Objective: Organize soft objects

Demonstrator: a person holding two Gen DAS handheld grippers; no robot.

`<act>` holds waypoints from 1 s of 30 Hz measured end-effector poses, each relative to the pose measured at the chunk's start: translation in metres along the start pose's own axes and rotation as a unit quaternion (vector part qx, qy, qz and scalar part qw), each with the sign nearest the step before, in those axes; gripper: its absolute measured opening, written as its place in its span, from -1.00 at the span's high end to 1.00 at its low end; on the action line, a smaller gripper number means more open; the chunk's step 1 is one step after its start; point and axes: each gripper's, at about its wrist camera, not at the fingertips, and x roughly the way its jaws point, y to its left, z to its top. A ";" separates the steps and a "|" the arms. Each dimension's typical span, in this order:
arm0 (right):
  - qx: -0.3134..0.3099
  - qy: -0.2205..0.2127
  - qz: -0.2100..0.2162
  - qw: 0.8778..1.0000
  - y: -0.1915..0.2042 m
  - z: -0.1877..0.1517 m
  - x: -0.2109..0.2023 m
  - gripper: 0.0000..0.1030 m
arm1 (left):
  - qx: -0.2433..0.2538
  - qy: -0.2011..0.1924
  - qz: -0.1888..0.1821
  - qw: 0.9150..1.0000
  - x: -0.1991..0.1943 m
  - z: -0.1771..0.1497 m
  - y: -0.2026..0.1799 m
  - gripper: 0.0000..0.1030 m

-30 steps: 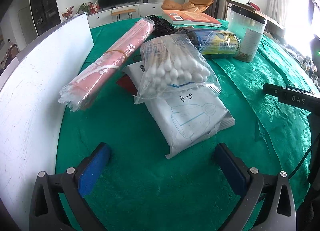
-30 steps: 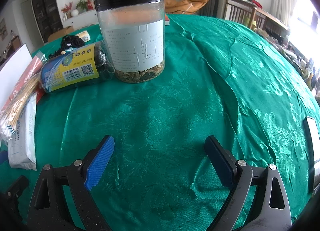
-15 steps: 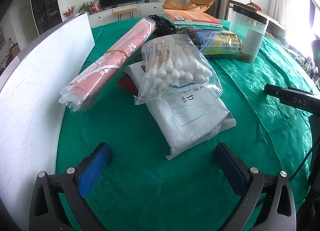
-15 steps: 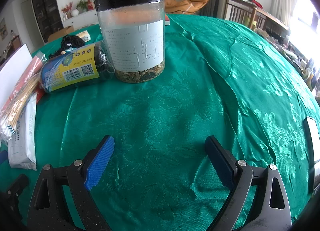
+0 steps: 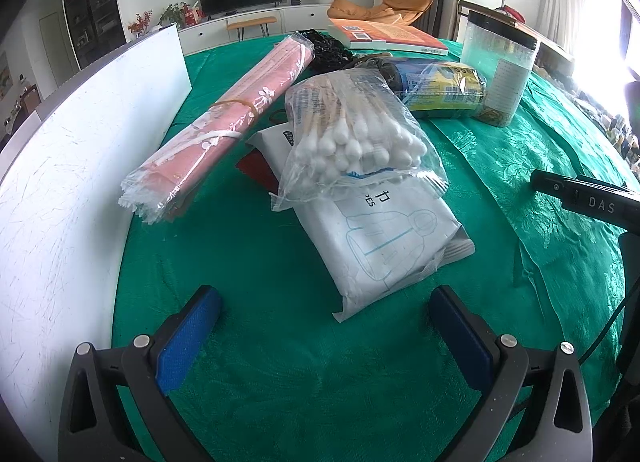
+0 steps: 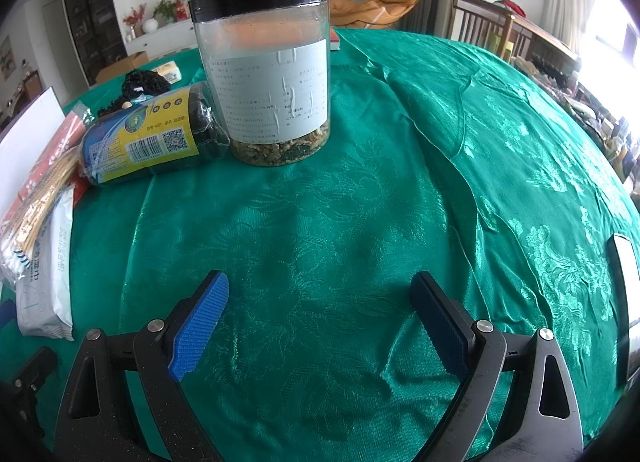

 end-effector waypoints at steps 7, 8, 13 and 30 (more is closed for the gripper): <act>-0.001 0.000 0.002 1.000 -0.001 0.004 -0.003 -0.83 | -0.002 0.000 0.002 1.000 0.001 0.000 0.002 -1.00; -0.001 0.000 0.002 1.000 -0.001 0.004 -0.003 -0.83 | -0.002 0.000 0.002 1.000 0.001 0.000 0.002 -1.00; -0.001 0.000 0.001 1.000 0.001 0.001 -0.002 -0.84 | -0.002 0.000 0.002 1.000 0.000 0.000 0.002 -1.00; -0.001 0.000 0.001 1.000 0.001 0.002 -0.002 -0.84 | -0.002 0.000 0.003 1.000 0.001 0.000 0.002 -1.00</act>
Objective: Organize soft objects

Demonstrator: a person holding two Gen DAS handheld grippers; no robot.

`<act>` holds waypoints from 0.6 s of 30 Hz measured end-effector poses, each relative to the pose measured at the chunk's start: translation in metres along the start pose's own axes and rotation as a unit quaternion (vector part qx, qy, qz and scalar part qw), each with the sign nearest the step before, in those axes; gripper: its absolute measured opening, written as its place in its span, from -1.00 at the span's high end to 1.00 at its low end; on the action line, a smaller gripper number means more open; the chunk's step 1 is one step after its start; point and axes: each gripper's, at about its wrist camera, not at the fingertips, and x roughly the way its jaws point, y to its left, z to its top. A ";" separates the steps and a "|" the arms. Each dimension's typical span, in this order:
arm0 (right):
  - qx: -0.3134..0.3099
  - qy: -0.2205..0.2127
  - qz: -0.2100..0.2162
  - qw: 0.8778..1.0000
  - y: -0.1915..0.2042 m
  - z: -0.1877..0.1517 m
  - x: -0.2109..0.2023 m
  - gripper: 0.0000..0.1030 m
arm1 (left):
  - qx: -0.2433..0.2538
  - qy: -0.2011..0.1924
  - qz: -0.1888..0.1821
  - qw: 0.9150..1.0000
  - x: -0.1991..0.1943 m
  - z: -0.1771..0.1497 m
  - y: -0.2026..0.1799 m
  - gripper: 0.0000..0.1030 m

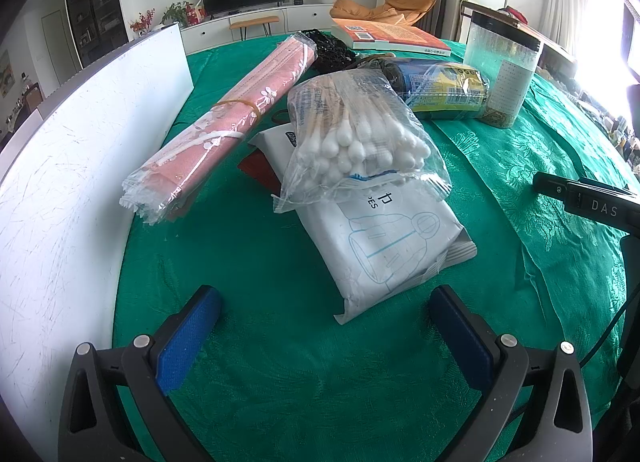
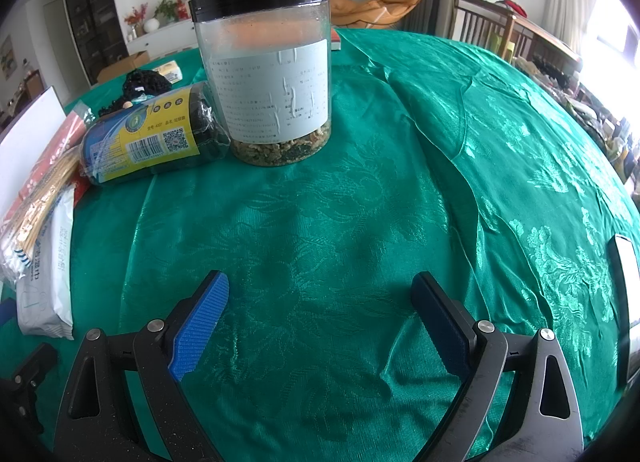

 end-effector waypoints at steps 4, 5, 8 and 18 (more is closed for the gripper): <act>0.000 0.000 0.000 1.000 0.000 -0.001 0.000 -0.84 | 0.000 0.000 0.000 1.000 0.000 0.000 0.000 -1.00; 0.000 0.000 0.000 1.000 0.000 -0.001 0.000 -0.84 | 0.000 0.000 0.000 1.000 0.000 0.000 0.000 -1.00; 0.000 0.000 0.000 1.000 0.000 -0.001 0.000 -0.84 | 0.000 0.000 0.000 1.000 0.000 0.000 -0.001 -1.00; 0.000 0.000 0.000 1.000 0.000 0.000 0.000 -0.84 | 0.000 0.000 0.000 1.000 0.000 0.000 -0.001 -1.00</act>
